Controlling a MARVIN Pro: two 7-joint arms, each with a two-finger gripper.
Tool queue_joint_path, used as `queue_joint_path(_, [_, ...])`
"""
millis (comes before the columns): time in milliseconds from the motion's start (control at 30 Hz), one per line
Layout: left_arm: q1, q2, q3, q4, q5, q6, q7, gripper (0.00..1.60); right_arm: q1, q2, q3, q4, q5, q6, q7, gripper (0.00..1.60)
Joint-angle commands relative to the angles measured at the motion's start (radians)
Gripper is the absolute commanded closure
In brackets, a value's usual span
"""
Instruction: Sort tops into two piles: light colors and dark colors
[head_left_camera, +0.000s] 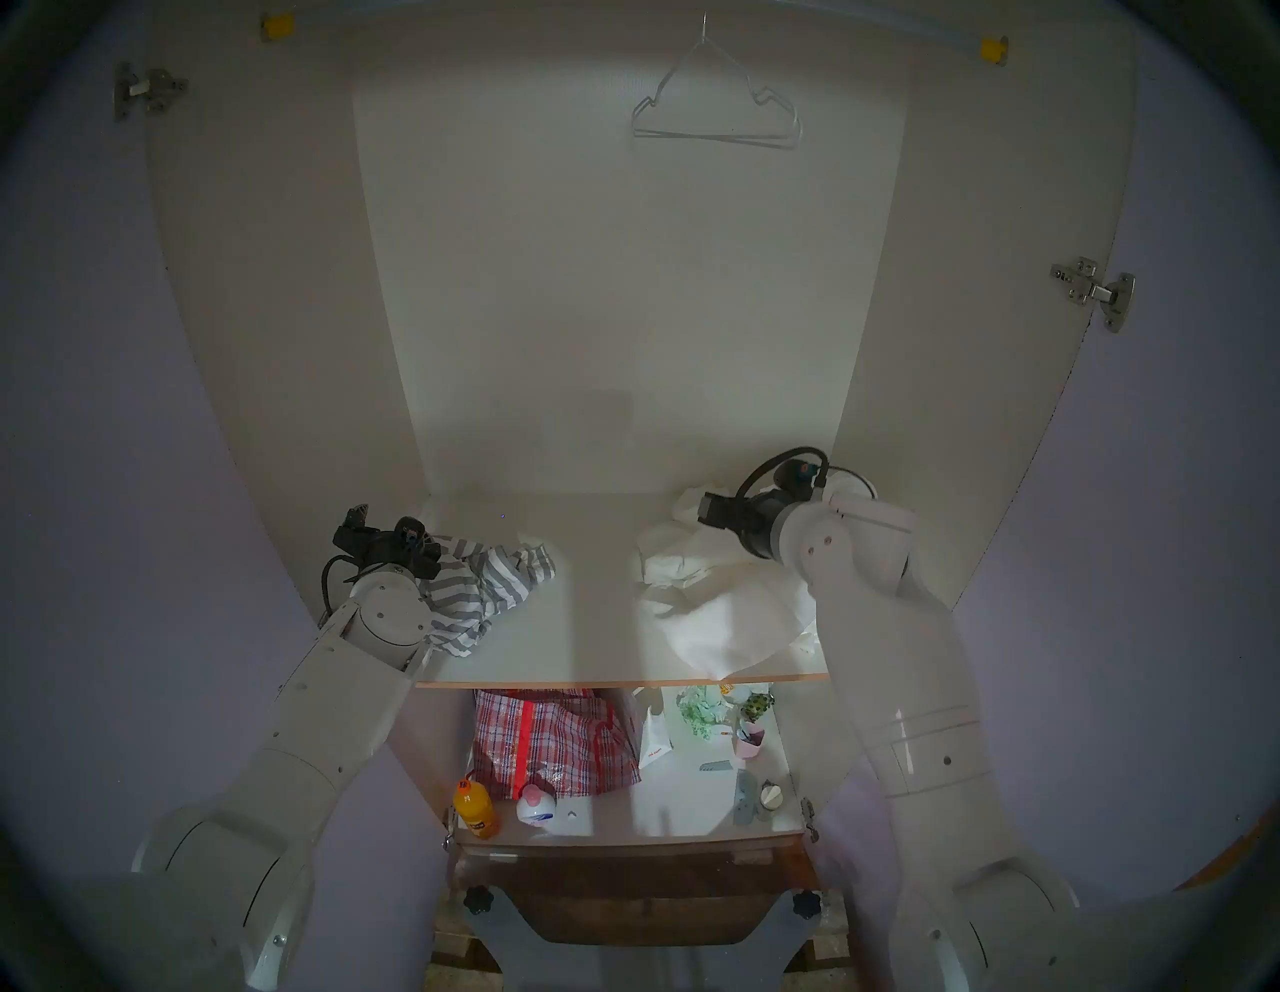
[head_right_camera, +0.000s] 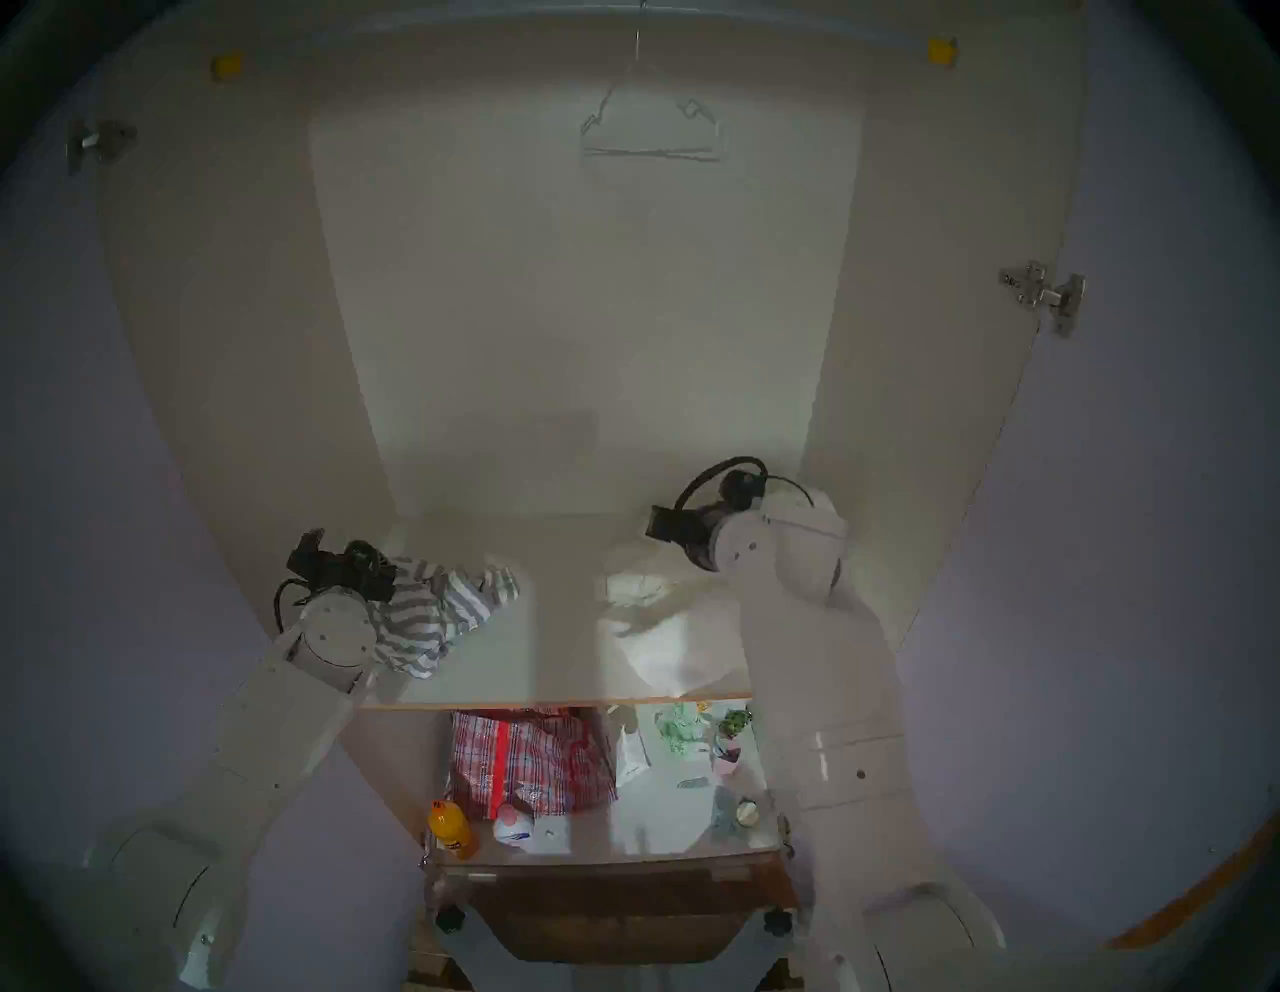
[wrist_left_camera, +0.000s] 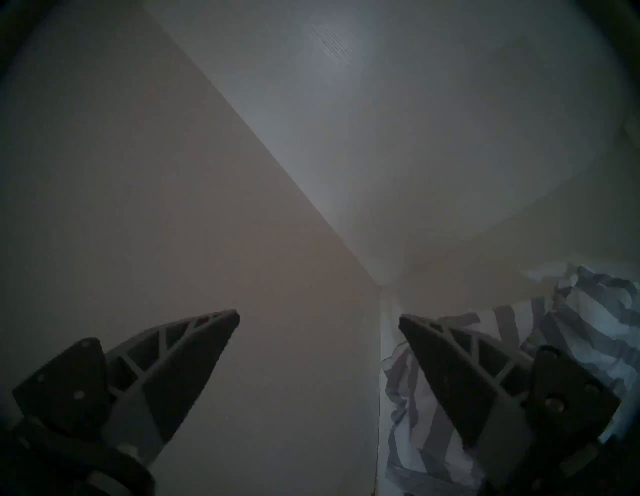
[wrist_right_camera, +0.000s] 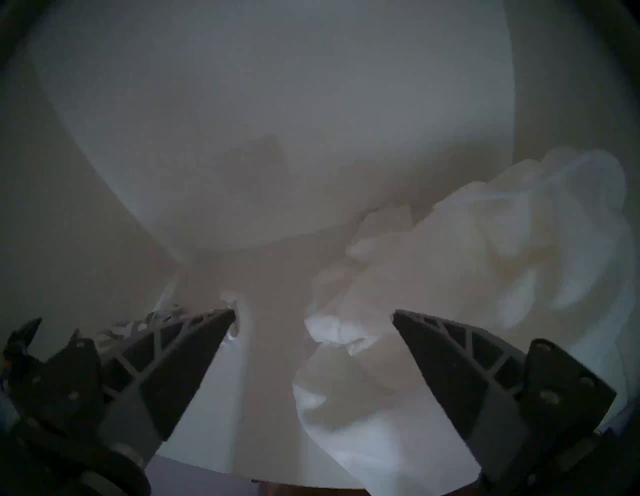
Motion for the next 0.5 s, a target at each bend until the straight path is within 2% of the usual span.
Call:
queue_joint_path(0, [-0.028,0.002,-0.002,-0.024,0.003,-0.006,0.001,0.0,0.013,0.101,-0.011,-0.008,-0.093,-0.122,0.061,0.0])
queue_joint_path(167, [-0.028,0.003,-0.001,-0.027,0.002,-0.005,0.001,0.0,-0.002,0.134,-0.025,0.028,-0.246,-0.307,0.195,0.0])
queue_joint_path(200, [-0.028,0.003,-0.001,-0.027,0.002,-0.005,0.0,0.0,-0.002,0.133,-0.022,0.031,-0.261,-0.316,0.208,0.0])
queue_joint_path(233, [-0.027,0.004,-0.001,-0.028,0.002,-0.005,0.0,0.0,-0.005,0.134,-0.022,0.043,-0.281,-0.365,0.225,0.0])
queue_joint_path(367, [-0.026,0.004,0.0,-0.031,0.002,-0.003,-0.001,0.0,-0.011,0.108,0.001,0.077,-0.347,-0.478,0.271,0.0])
queue_joint_path(433, [-0.026,0.005,0.0,-0.032,0.001,-0.003,-0.001,0.0,-0.013,0.095,0.01,0.103,-0.364,-0.558,0.284,0.0])
queue_joint_path(467, [-0.026,0.005,0.0,-0.033,0.001,-0.002,-0.001,0.0,-0.015,0.094,0.009,0.129,-0.363,-0.645,0.287,0.0])
